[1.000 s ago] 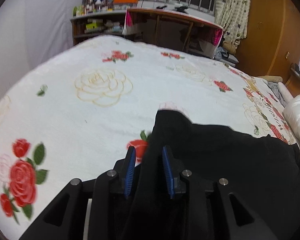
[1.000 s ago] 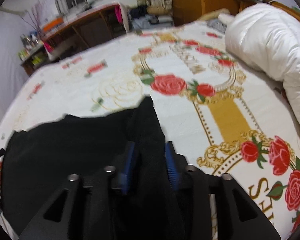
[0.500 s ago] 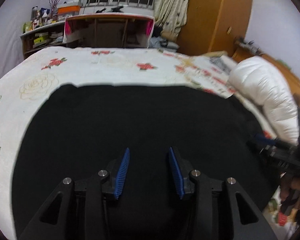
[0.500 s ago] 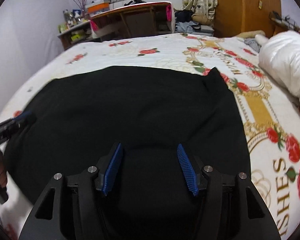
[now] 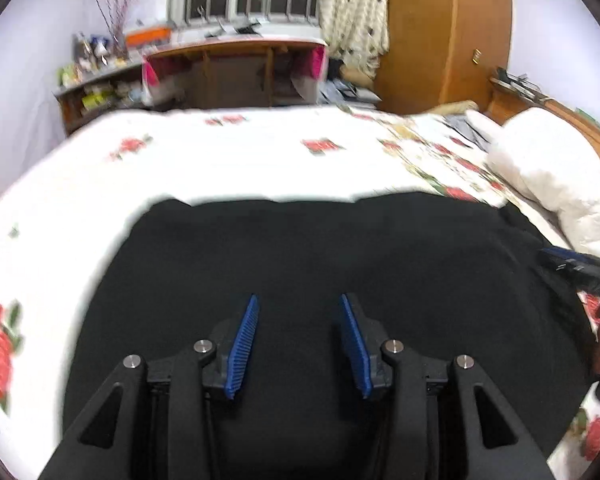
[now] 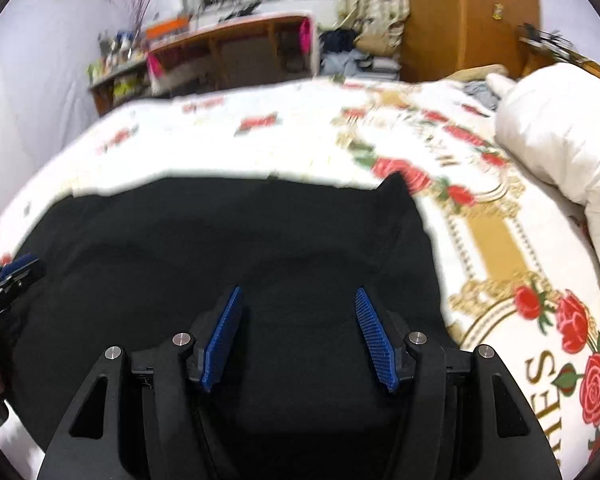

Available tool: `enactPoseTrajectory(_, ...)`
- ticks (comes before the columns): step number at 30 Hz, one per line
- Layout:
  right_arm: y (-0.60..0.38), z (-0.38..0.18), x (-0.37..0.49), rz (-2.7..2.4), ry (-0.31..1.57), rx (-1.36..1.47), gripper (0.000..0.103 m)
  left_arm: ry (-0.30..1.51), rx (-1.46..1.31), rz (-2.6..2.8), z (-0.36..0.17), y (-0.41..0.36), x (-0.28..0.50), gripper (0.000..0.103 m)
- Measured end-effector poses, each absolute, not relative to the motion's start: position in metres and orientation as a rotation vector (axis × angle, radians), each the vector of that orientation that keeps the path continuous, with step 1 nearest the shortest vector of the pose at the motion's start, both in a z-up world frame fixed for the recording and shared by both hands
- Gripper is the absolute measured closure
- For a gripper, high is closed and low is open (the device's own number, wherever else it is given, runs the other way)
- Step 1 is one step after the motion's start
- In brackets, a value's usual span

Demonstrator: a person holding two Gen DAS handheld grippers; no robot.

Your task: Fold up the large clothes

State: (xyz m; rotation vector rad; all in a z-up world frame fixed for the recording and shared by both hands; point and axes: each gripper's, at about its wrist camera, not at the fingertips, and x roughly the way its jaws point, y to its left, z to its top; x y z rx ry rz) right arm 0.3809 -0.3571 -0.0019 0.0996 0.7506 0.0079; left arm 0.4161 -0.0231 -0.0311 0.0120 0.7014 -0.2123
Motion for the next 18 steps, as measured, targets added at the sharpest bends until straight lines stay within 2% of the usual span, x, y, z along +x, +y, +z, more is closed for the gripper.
enactPoseTrajectory(7,-0.405,-0.038,0.405,-0.101,0.840,0.196,0.048,0.787,-0.115,-0.043,-0.064,0.051,0.458,0.058)
enactPoseTrajectory(13,-0.415,-0.056,0.414,-0.134,0.878,0.250,0.048,0.775,-0.083,-0.011,-0.081,0.041,0.462,0.058)
enactPoseTrajectory(18,-0.416,-0.037,0.406,-0.152,0.876,0.240,0.048,0.801,-0.068,-0.011,-0.067,0.043,0.462,0.058)
